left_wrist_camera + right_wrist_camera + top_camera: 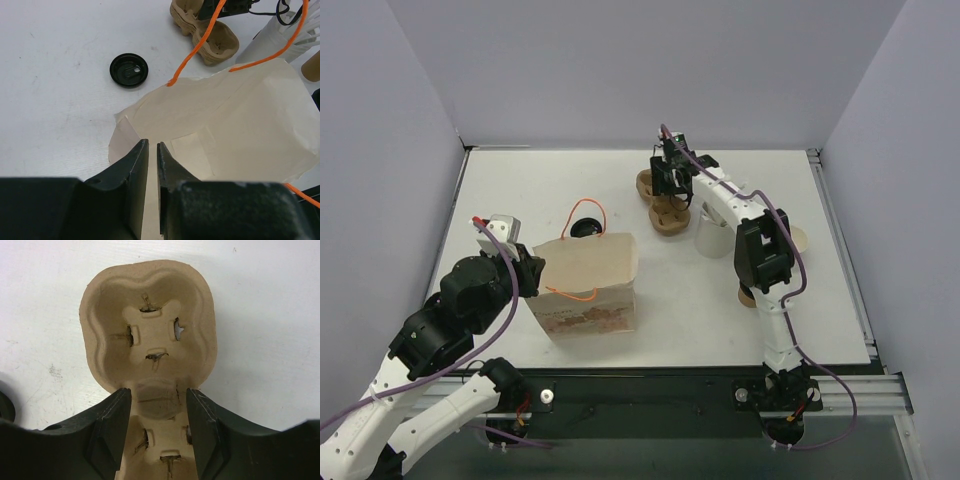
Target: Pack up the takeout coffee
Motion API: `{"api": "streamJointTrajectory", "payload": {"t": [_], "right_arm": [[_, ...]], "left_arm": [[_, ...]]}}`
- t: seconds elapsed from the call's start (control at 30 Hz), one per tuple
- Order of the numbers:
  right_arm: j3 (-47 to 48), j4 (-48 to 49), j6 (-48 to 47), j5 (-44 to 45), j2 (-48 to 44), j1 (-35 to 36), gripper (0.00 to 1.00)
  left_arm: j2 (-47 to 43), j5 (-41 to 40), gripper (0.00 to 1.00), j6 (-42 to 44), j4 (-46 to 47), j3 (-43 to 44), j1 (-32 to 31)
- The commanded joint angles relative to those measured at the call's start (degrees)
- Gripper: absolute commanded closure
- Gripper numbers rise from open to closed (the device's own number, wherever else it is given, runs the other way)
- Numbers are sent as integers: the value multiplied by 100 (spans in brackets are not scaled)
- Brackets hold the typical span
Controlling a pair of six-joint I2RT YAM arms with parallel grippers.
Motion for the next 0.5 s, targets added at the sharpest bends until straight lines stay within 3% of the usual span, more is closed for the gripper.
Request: {"api": "streamJointTrajectory", "payload": {"t": [0.0, 0.47], "right_arm": [[216, -200, -99, 271, -200, 69, 52], [374, -332, 32, 473, 11, 131, 55]], "left_arm": [[-29, 32, 77, 30, 280, 57, 28], [-47, -3, 77, 12, 245, 13, 28]]}}
